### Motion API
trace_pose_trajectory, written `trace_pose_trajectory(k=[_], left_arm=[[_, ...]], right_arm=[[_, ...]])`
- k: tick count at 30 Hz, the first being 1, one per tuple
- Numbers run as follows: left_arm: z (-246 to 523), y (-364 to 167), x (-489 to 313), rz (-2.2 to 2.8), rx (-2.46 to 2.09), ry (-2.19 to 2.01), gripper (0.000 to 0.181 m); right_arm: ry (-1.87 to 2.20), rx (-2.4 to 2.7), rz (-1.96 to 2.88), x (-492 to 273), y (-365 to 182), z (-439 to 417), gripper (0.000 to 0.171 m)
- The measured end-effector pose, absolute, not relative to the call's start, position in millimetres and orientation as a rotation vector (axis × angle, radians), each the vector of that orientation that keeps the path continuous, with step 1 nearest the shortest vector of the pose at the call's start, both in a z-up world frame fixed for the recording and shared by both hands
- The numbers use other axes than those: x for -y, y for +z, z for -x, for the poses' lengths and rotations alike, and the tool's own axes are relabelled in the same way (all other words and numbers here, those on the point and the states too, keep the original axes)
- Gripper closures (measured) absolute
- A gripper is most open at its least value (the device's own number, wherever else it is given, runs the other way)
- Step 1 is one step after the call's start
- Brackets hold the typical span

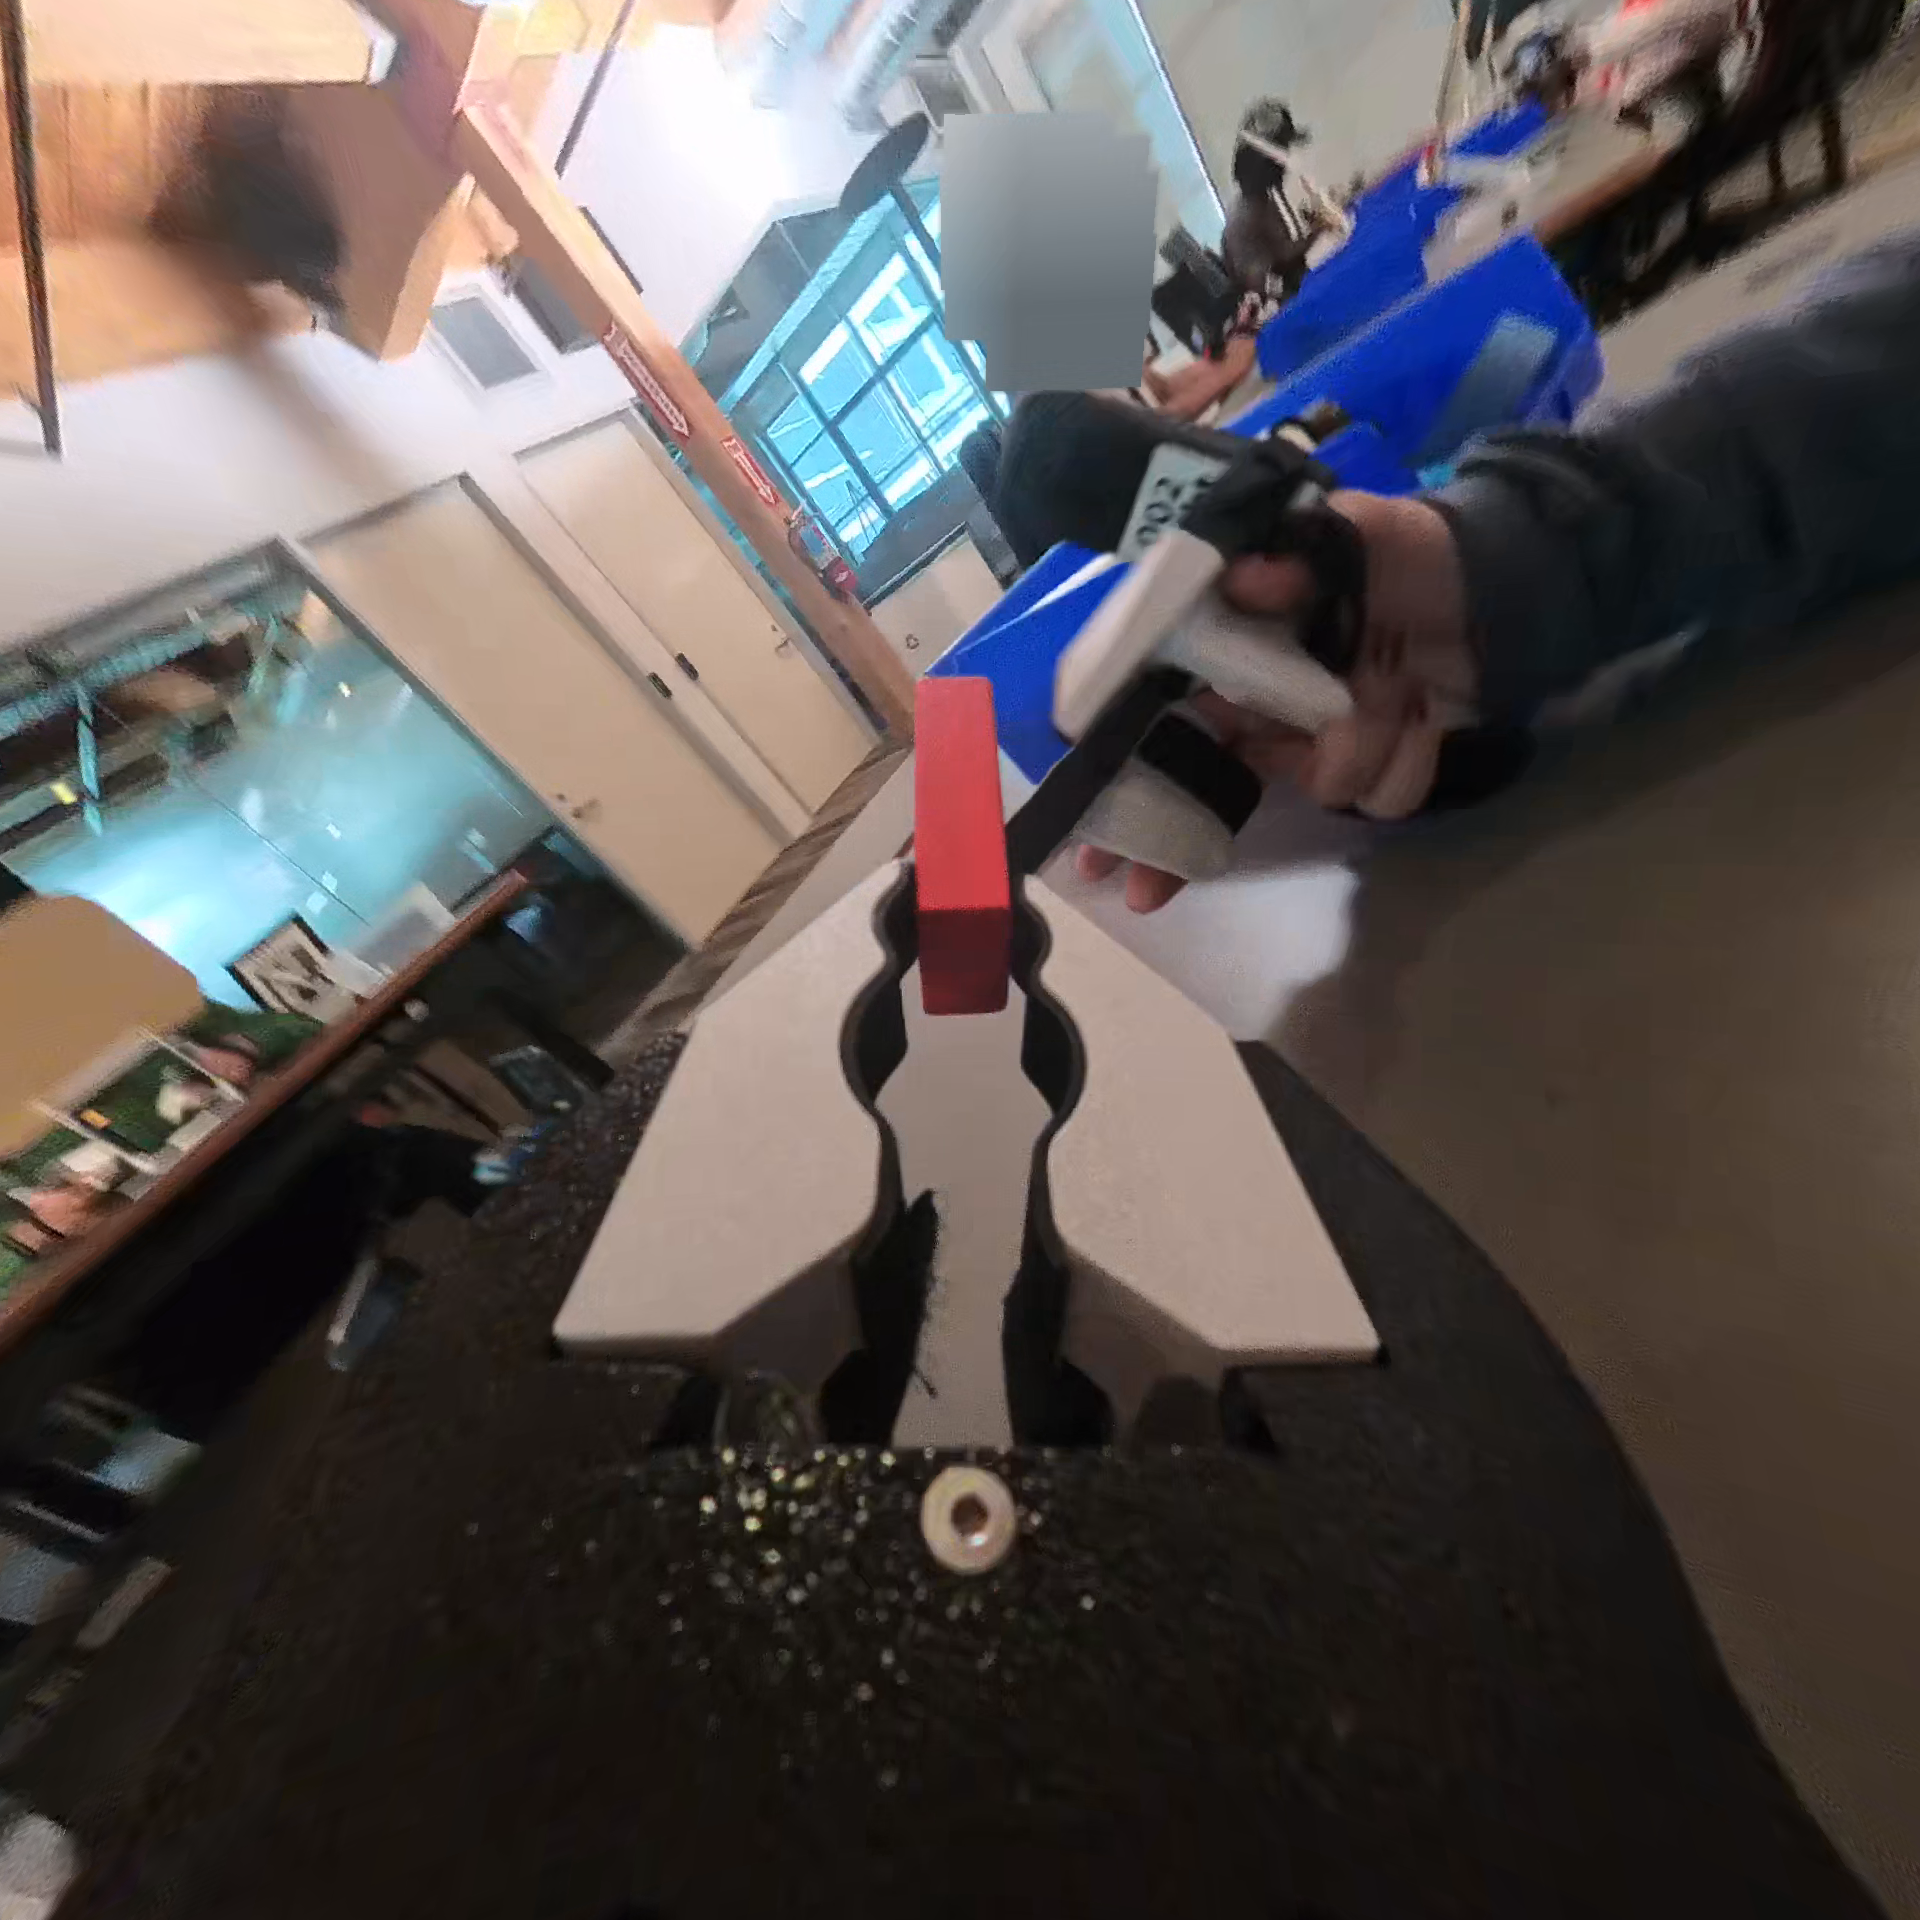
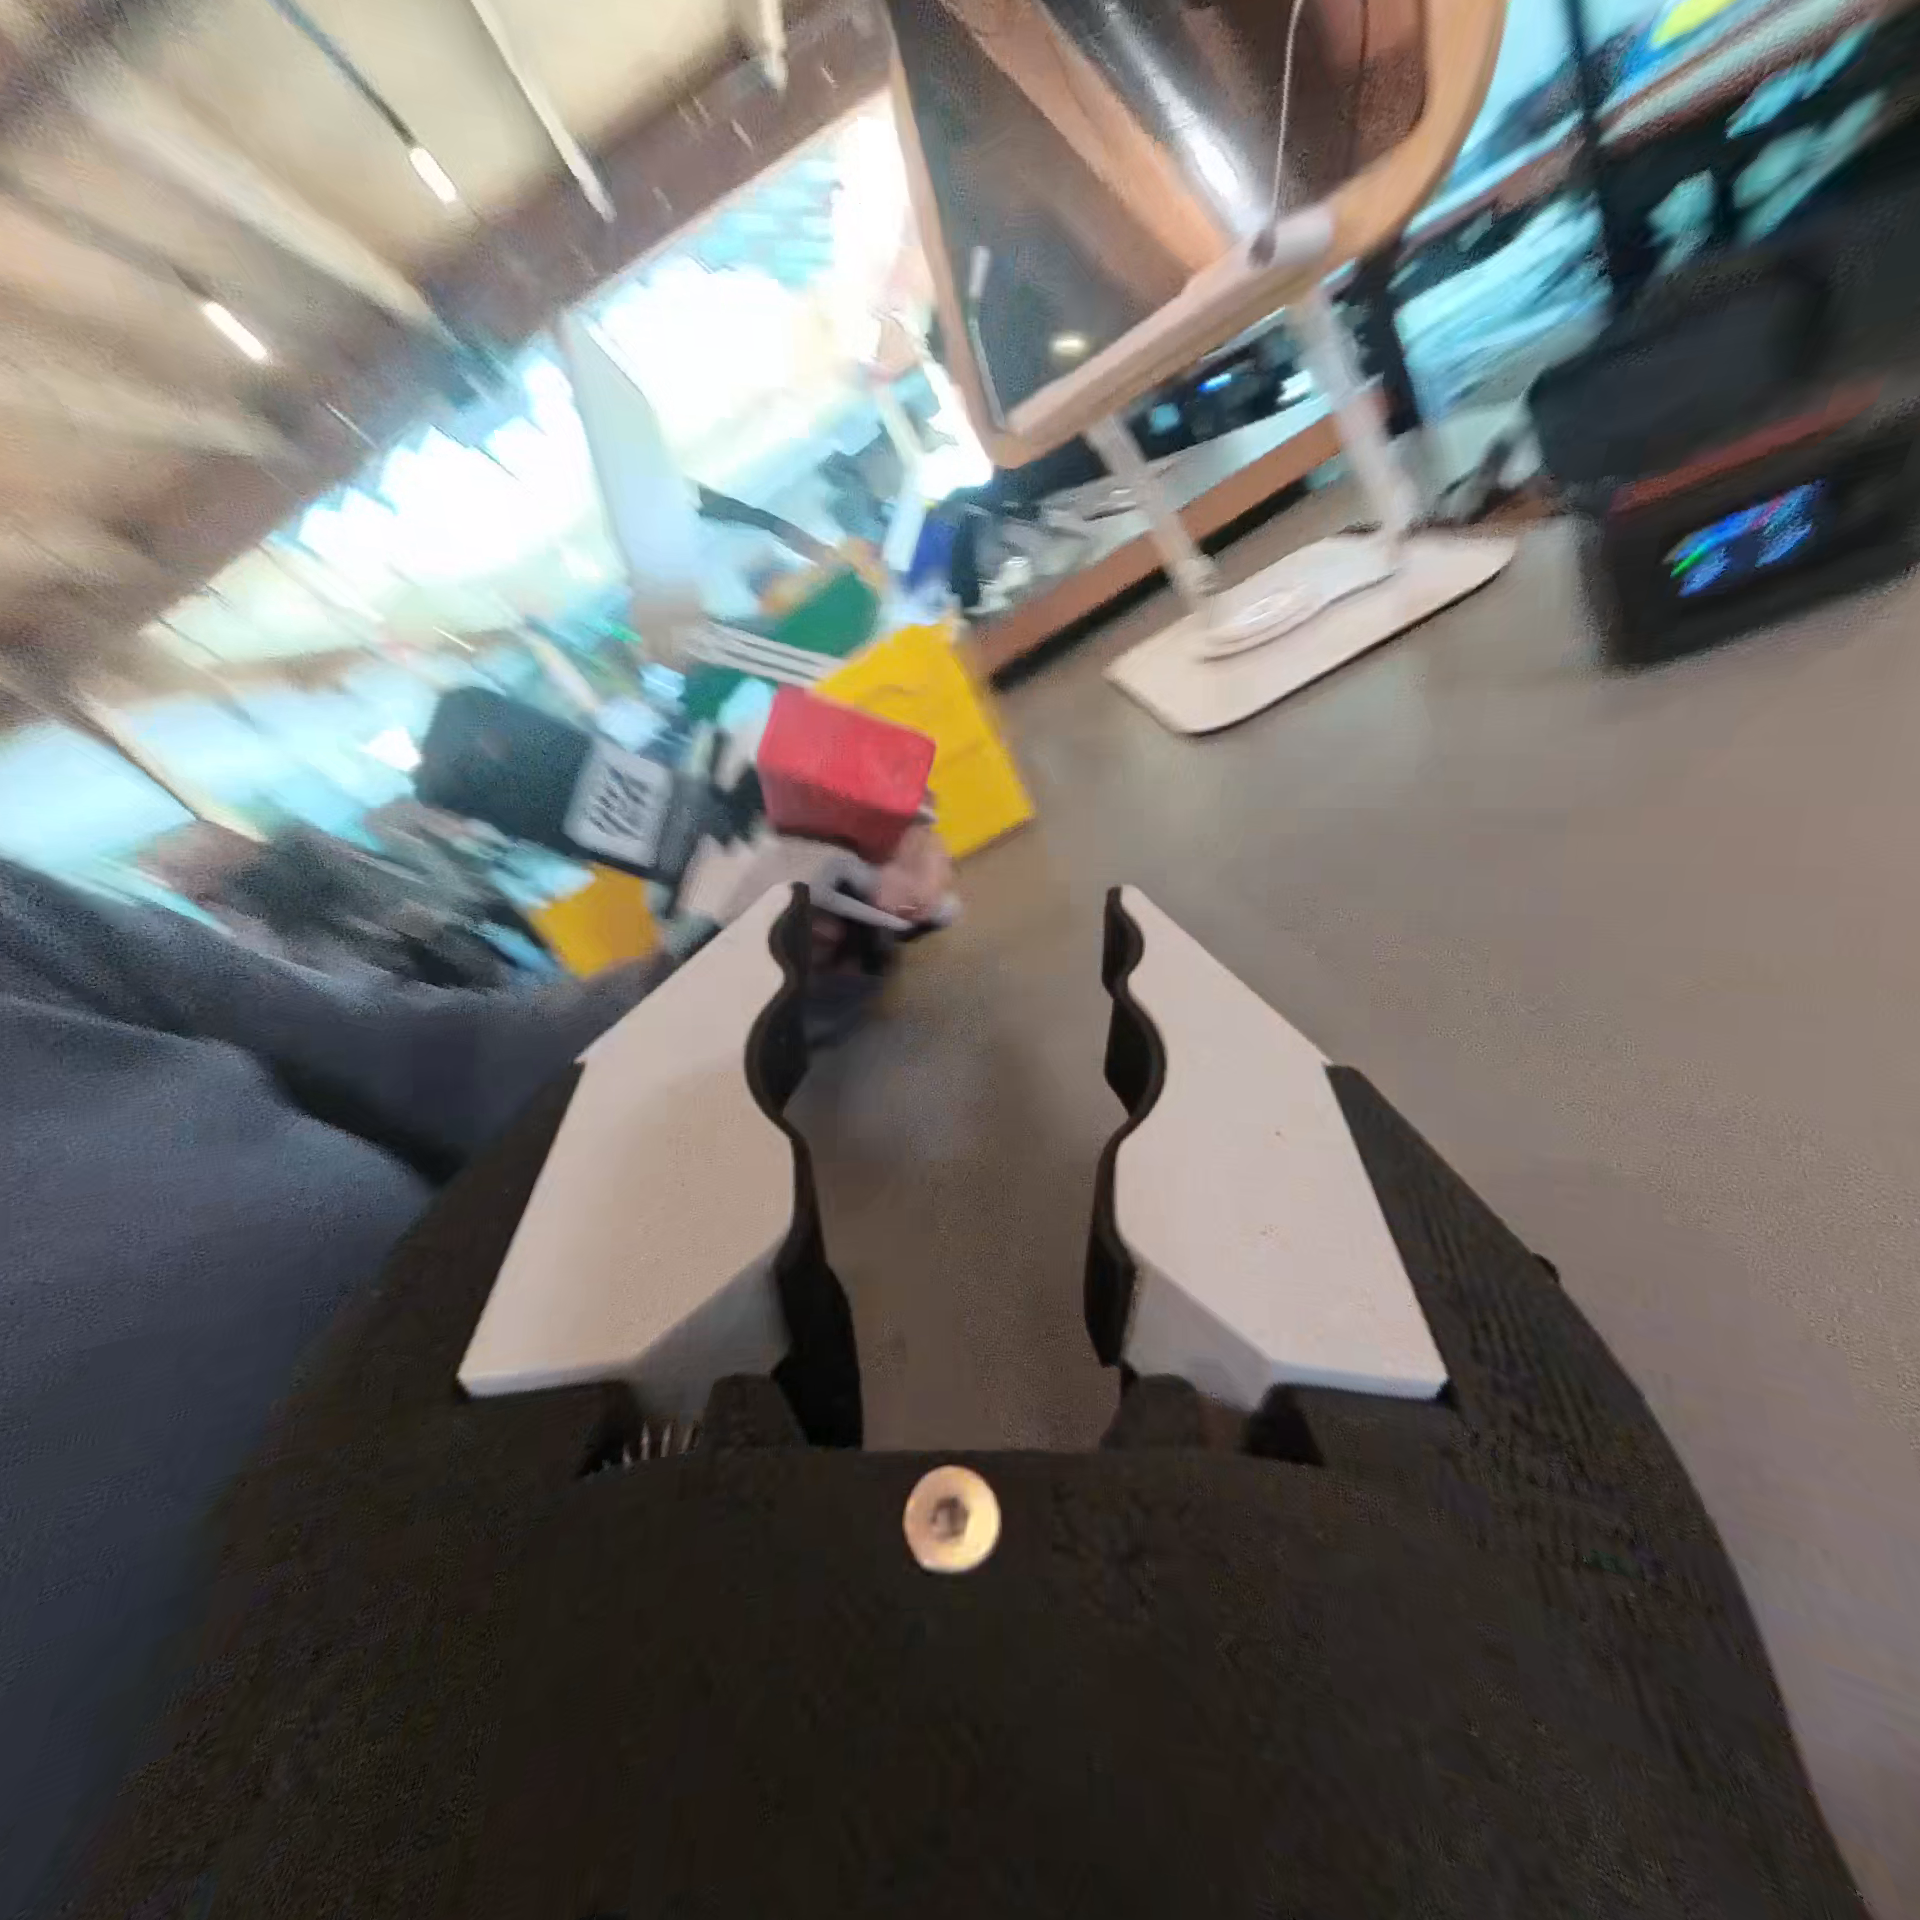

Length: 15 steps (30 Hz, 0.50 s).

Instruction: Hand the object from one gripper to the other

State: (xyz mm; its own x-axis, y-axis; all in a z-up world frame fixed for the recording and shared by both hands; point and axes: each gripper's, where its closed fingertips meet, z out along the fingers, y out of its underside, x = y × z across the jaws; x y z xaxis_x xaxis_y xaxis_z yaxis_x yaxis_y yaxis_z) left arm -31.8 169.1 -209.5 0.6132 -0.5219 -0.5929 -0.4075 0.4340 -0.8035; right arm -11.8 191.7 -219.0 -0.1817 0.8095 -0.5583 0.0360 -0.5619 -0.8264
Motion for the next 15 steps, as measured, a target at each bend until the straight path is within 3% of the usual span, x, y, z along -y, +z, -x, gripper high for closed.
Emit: trace_pose_trajectory(k=[5,8,10,13,15], left_arm=[[17.3,-230.9,-164.8,1.113,-1.161,0.074,0.166],[13.2,-235.7,-163.3,1.101,-1.207,0.105,0.166],[13.1,-236.0,-163.2,1.102,-1.207,0.106,0.166],[11.9,-232.3,-161.6,1.124,-1.160,0.038,0.166],[12.5,-234.6,-164.0,1.271,-1.057,-0.163,0.155]], right_arm=[[2.075,1.014,1.611,-175.4,-223.5,8.7,0.111],[2.018,1.113,1.622,-165.2,-229.0,11.9,0.119],[1.964,1.152,1.594,-163.1,-229.4,12.6,0.138],[1.894,1.199,1.550,-162.0,-227.1,12.2,0.138],[1.780,1.245,1.492,-163.4,-226.6,11.0,0.138]])
